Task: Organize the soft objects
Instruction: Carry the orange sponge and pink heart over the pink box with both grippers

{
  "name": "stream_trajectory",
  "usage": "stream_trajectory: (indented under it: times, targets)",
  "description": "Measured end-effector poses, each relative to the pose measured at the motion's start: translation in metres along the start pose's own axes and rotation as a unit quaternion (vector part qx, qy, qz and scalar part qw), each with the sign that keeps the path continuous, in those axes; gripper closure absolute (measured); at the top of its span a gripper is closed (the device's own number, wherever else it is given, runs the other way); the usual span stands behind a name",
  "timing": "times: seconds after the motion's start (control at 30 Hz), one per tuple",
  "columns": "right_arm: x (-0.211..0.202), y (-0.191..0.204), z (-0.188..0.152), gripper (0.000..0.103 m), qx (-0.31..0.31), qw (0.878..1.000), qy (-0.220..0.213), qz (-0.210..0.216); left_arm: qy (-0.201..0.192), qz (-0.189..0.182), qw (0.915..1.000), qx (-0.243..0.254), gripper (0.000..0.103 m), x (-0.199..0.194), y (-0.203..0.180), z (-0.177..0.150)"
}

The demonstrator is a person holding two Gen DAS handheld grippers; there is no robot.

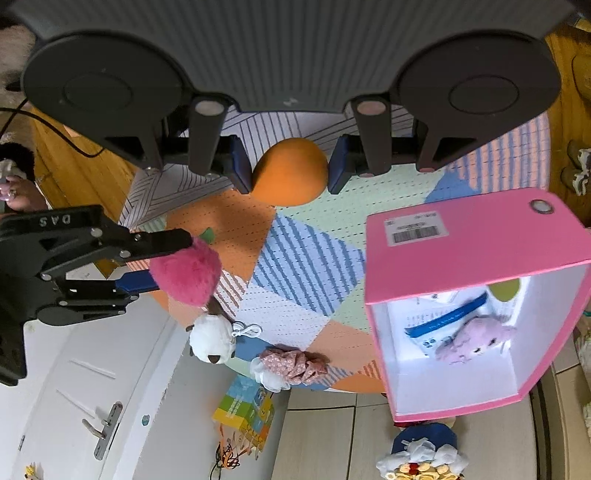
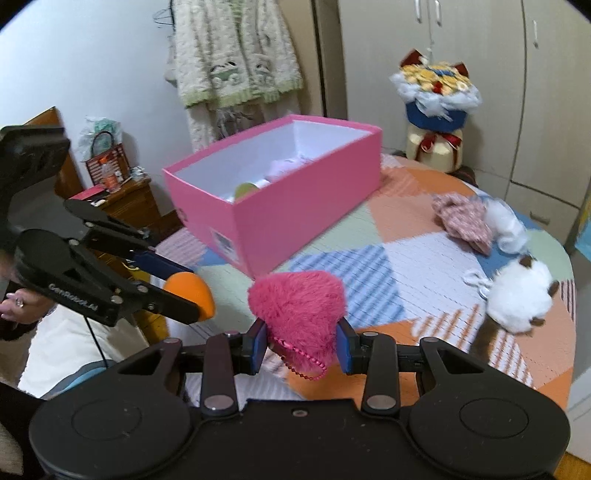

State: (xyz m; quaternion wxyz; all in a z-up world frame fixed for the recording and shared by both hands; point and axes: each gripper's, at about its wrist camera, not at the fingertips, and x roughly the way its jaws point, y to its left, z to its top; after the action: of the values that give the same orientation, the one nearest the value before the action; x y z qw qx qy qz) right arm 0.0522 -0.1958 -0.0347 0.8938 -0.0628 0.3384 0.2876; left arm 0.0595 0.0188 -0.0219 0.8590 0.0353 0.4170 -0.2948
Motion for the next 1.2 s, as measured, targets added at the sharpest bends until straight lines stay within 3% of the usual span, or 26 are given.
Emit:
stream_trajectory:
  times: [0.3, 0.53, 0.8, 1.2]
  targets:
    - [-0.002, 0.03, 0.038, 0.06, -0.014, 0.998, -0.018, 0.052, -0.034, 0.025, 0.9988, 0.024, 0.059, -0.043, 0.015, 0.017]
    - [0.019, 0.035, 0.071, 0.06, -0.023, 0.997, -0.035, 0.058, -0.069, 0.042, 0.9964, 0.028, 0.058, -0.06, 0.043, 0.042]
    - [0.051, 0.018, 0.123, 0.06, -0.026, 0.998, -0.055, 0.014, -0.079, 0.031, 0.9964, -0.001, 0.058, -0.042, 0.077, 0.085]
    - [0.141, -0.029, 0.19, 0.06, -0.045, 0.999, -0.019, -0.012, -0.078, 0.104, 0.9895, -0.063, 0.058, 0.026, 0.146, 0.15]
